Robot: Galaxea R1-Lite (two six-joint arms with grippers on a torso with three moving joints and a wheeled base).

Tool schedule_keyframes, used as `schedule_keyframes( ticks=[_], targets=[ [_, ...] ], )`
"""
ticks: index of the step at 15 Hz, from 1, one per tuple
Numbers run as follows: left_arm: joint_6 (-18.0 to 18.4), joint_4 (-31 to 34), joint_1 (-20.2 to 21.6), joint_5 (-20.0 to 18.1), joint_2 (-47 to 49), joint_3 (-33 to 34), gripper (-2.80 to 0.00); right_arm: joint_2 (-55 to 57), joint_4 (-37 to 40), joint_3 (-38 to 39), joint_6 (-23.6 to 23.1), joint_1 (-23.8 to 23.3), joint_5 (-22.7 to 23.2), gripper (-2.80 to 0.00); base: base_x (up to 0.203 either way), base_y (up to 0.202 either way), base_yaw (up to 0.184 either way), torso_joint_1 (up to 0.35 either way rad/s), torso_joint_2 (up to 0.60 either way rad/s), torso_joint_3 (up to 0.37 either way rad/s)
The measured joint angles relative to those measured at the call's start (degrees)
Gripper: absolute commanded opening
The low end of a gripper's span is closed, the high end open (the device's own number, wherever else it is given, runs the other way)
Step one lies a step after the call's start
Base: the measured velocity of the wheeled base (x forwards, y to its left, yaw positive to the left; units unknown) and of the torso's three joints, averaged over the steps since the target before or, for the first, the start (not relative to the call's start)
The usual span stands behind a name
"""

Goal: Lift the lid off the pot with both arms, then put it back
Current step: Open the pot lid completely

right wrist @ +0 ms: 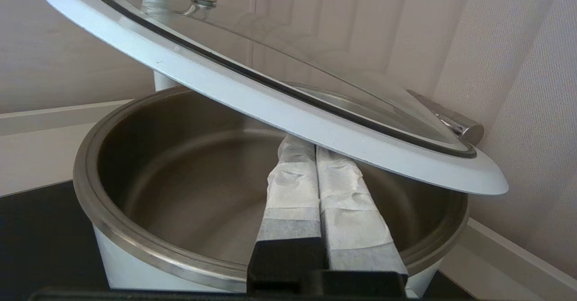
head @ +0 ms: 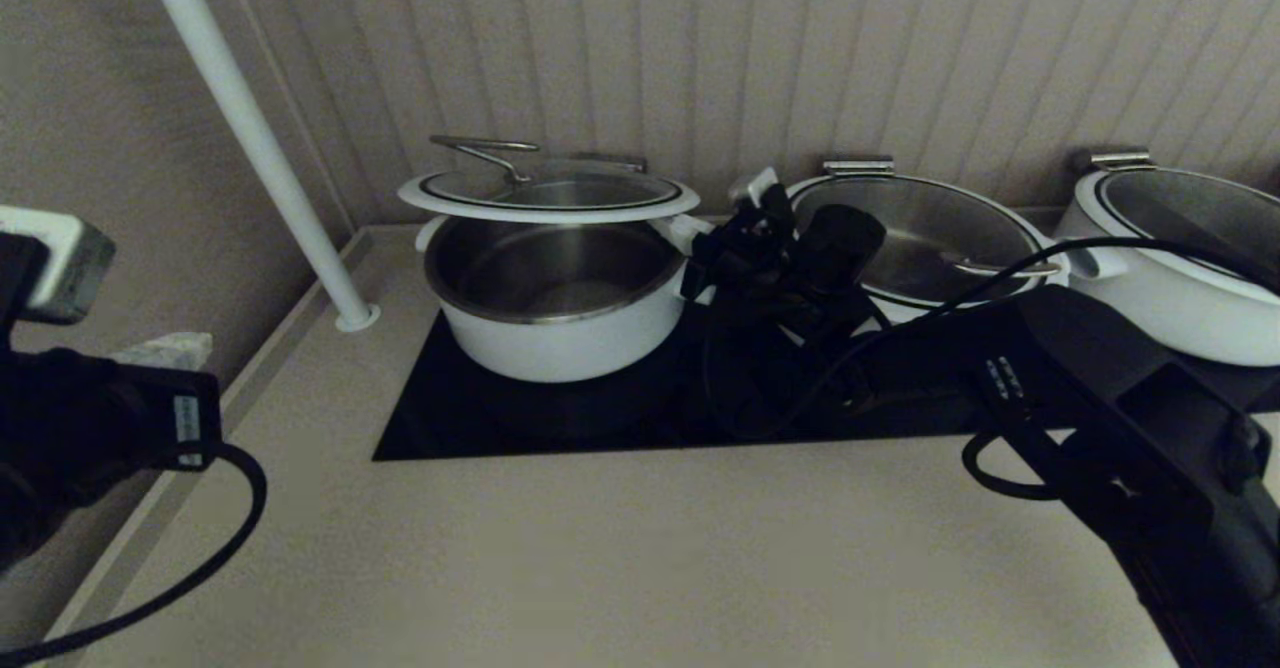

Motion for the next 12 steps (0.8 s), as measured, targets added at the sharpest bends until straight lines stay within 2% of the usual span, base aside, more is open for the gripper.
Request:
schedule_keyframes(
  ticks=[4, 8, 10, 12],
  targets=[
    [-0.09, -6.41, 0.02, -0.38, 3.58, -1.67, -2.80, -0.02, -0.07, 0.00, -0.01, 0.02, 0.00, -2.80, 0.000, 0.000, 0.000, 0.000, 0.00, 0.000],
    [-0.15, -8.72, 0.00, -0.59, 6.67, -2.06, -2.80, -0.02, -0.09, 0.04, -0.01, 0.09, 0.02, -2.80, 0.000, 0.000, 0.000, 0.000, 0.00, 0.000],
    [-0.04, -8.83, 0.00, -2.26, 7.95, -2.17, -2.80, -0.02, -0.12, 0.04, -0.01, 0.09, 0.02, -2.80, 0.000, 0.000, 0.000, 0.000, 0.00, 0.000],
    [0.18, -8.98, 0.00, -5.49, 8.74, -2.17, -2.80, -0.02, -0.11, 0.04, 0.00, 0.09, 0.02, -2.80, 0.000, 0.000, 0.000, 0.000, 0.00, 0.000]
  ],
)
